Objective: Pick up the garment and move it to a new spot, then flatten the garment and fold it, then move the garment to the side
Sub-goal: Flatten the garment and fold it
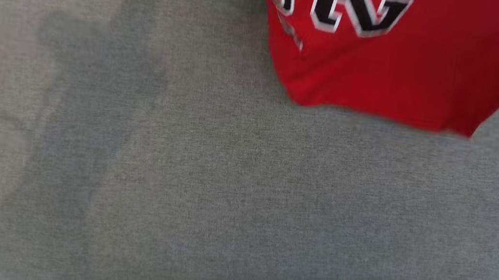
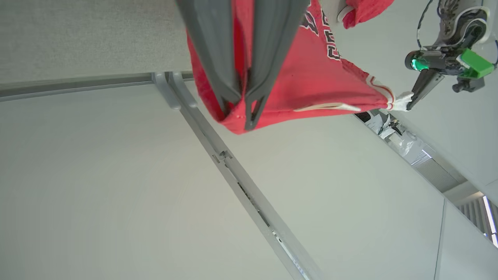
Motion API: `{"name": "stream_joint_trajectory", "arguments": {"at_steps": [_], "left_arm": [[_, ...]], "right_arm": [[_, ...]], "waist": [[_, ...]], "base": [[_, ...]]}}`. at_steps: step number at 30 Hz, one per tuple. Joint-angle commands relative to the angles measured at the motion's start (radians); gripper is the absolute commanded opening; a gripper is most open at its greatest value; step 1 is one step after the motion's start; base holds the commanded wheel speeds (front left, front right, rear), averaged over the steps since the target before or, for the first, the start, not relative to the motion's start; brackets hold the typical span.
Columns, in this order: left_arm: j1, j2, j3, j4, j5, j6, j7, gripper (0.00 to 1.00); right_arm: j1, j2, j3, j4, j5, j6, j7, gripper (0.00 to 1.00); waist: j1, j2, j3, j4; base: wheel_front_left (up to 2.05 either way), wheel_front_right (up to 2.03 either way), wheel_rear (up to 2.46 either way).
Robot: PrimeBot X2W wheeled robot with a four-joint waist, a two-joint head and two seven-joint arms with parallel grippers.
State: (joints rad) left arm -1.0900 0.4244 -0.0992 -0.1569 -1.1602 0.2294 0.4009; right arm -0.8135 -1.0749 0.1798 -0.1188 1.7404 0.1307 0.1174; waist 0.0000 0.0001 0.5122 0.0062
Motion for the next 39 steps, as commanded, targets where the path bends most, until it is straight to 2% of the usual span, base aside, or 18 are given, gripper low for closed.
{"name": "stream_joint_trajectory", "arguments": {"at_steps": [1, 3, 6, 8, 9, 13, 15, 17, 22, 26, 30, 32, 36, 39], "left_arm": [[-0.107, -0.004, -0.01, 0.048, 0.032, -0.003, -0.016, 0.0], [-0.278, -0.016, -0.04, 0.148, 0.091, -0.026, -0.053, 0.0], [-0.512, -0.055, -0.07, 0.318, 0.182, -0.07, -0.173, 0.0], [-0.64, -0.091, -0.08, 0.414, 0.223, -0.11, -0.262, 0.0], [-0.699, -0.113, -0.086, 0.453, 0.224, -0.145, -0.298, 0.0], [-0.811, -0.156, -0.105, 0.558, 0.244, -0.265, -0.412, 0.0], [-0.807, -0.166, -0.109, 0.576, 0.234, -0.308, -0.449, 0.0], [-0.749, -0.163, -0.113, 0.579, 0.211, -0.335, -0.469, 0.0], [-0.501, -0.143, -0.137, 0.526, 0.147, -0.357, -0.486, 0.0], [-0.214, -0.108, -0.159, 0.403, 0.083, -0.36, -0.491, 0.0], [0.077, -0.052, -0.153, 0.221, 0.022, -0.361, -0.495, 0.0], [0.242, -0.022, -0.132, 0.115, -0.012, -0.35, -0.496, 0.0], [0.514, 0.021, -0.1, -0.059, -0.06, -0.283, -0.486, 0.0], [0.699, 0.032, -0.096, -0.164, -0.078, -0.234, -0.486, 0.0]], "right_arm": [[-0.081, 0.016, 0.018, 0.043, -0.056, 0.0, -0.006, 0.0], [-0.227, 0.054, 0.061, 0.118, -0.138, -0.001, -0.01, 0.0], [-0.469, 0.138, 0.118, 0.258, -0.312, -0.001, -0.06, 0.0], [-0.608, 0.2, 0.15, 0.338, -0.4, -0.001, -0.094, 0.0], [-0.673, 0.216, 0.166, 0.373, -0.463, -0.001, -0.113, 0.0], [-0.829, 0.273, 0.222, 0.442, -0.574, -0.001, -0.186, 0.0], [-0.85, 0.273, 0.264, 0.441, -0.599, -0.001, -0.202, 0.0], [-0.84, 0.26, 0.308, 0.441, -0.606, -0.001, -0.224, 0.0], [-0.721, 0.224, 0.433, 0.438, -0.584, -0.001, -0.289, 0.0], [-0.577, 0.174, 0.511, 0.391, -0.519, -0.001, -0.34, 0.0], [-0.414, 0.123, 0.532, 0.324, -0.437, -0.001, -0.374, 0.0], [-0.313, 0.094, 0.53, 0.287, -0.399, -0.001, -0.382, 0.0], [-0.134, 0.062, 0.5, 0.215, -0.338, -0.001, -0.383, 0.0], [0.001, 0.054, 0.462, 0.17, -0.32, -0.001, -0.383, 0.0]], "waist": [[0.0, -0.0001, 0.122, -0.03], [0.0, -0.0001, 0.17, -0.038], [0.0, -0.0001, 0.226, -0.05], [0.0, -0.0001, 0.256, -0.054], [0.0, -0.0001, 0.276, -0.053], [0.0, -0.0001, 0.341, -0.033], [0.0, -0.0001, 0.371, -0.018], [0.0, -0.0001, 0.395, -0.002], [0.0, -0.0001, 0.373, 0.034], [0.0, -0.0001, 0.3, 0.049], [0.0, -0.0001, 0.206, 0.044], [0.0, -0.0001, 0.146, 0.036], [0.0, -0.0001, 0.061, 0.019], [0.0, -0.0001, 0.008, 0.007]], "base": [[0.0, 0.0, 0.0], [0.0, 0.0, 0.0], [0.0, 0.0, 0.0], [0.0, 0.0, 0.0], [0.0, 0.0, 0.0], [0.0, 0.0, 0.0], [0.0, 0.0, 0.0], [0.0, 0.0, 0.0], [0.0, 0.0, 0.0], [0.0, 0.0, 0.0], [0.0, 0.0, 0.0], [0.0, 0.0, 0.0], [0.0, 0.0, 0.0], [0.0, 0.0, 0.0]]}}
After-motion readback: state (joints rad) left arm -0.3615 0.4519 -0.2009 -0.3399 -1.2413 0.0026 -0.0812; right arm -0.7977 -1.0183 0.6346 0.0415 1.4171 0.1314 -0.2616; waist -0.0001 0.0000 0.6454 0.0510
